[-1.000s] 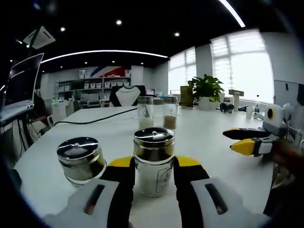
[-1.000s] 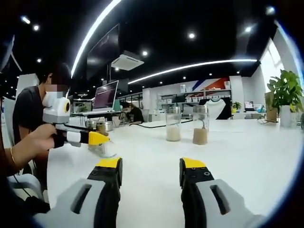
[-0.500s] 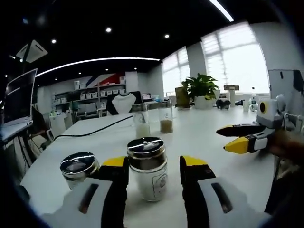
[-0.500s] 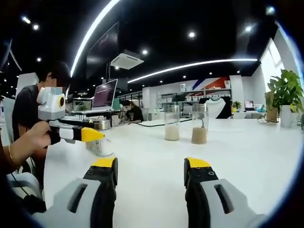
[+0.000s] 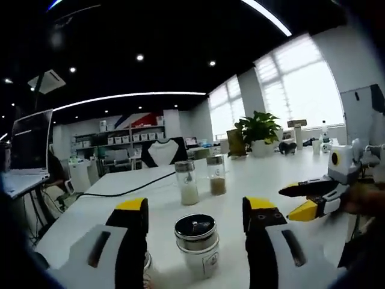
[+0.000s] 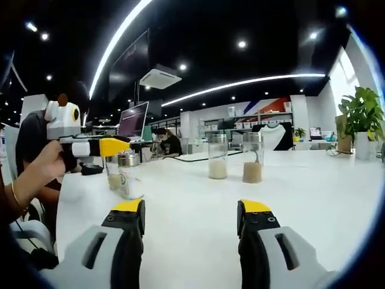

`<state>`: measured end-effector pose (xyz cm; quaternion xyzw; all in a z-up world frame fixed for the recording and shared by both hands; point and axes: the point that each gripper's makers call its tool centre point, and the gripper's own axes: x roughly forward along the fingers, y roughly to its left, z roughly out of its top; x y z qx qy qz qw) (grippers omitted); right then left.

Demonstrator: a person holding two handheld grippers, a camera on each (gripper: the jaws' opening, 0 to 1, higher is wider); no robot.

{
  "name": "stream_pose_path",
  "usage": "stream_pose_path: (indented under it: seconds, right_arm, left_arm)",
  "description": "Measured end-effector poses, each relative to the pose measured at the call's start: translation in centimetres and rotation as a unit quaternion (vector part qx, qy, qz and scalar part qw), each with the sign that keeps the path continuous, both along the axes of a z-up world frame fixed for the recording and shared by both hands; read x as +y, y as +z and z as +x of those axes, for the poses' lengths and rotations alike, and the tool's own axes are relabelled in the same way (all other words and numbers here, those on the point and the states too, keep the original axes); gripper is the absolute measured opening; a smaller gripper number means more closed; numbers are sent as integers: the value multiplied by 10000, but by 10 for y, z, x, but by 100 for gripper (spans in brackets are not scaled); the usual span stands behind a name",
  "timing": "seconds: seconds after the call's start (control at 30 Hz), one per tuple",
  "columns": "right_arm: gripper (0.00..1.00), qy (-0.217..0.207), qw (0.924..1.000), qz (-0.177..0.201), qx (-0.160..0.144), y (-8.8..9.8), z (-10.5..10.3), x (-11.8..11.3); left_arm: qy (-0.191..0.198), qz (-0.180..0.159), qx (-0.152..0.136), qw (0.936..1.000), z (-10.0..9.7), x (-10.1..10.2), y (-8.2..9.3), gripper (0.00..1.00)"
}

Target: Rotate the seasoning bottle until the label or dispensing opening points toward the visible target arrow and the bottle remains upright within the marked orientation range

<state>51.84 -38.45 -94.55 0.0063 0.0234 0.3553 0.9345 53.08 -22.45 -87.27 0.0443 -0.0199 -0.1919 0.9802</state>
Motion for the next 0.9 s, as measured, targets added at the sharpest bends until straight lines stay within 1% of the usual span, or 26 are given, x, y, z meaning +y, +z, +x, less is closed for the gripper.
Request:
stream_pose_path:
  seconds: [0.07,0.1,0.2,0.27,0.43,0.53,0.6,0.7,0.83,0.9]
  right_arm:
    - [62,-47,10000,-33,8,-1,1,-1]
    - [62,-118,9999,-113,-27,-1,2,-2]
    - [61,-174,9998,-112,-69,0,3,-4]
    - [61,-169,9999,-10,-36,1,3,-6]
    - [61,-127,9999,49,-19,2,3,-5]
    - [62,-104,9999,89,-11,3,2,-5]
    - [63,-105,9999,108,-18,3,2,-5]
    - [62,-160,9997,71,-170,6,3,-8]
    - [62,-186,9997,70,-141,6,4,-10]
    - [62,-203,9997,56,-137,5,4,-12]
  left_arm:
    - [65,75,101,9999,4,0,-2,83]
    - [111,117,157,9997,5,1,-3,84]
    - [94,227,172,9995,7,-1,-2,84]
    - [50,228,165,9996,8,-3,-1,84]
    - [30,181,200,9996,15,-12,-3,83]
    - [-22,130,196,9997,18,-21,-2,83]
    - [-88,138,149,9998,21,-29,2,82]
    - [-196,128,54,9997,24,-40,9,82]
    - [-313,131,-37,9994,32,-55,17,82]
    - [-278,104,-28,9996,36,-60,18,81]
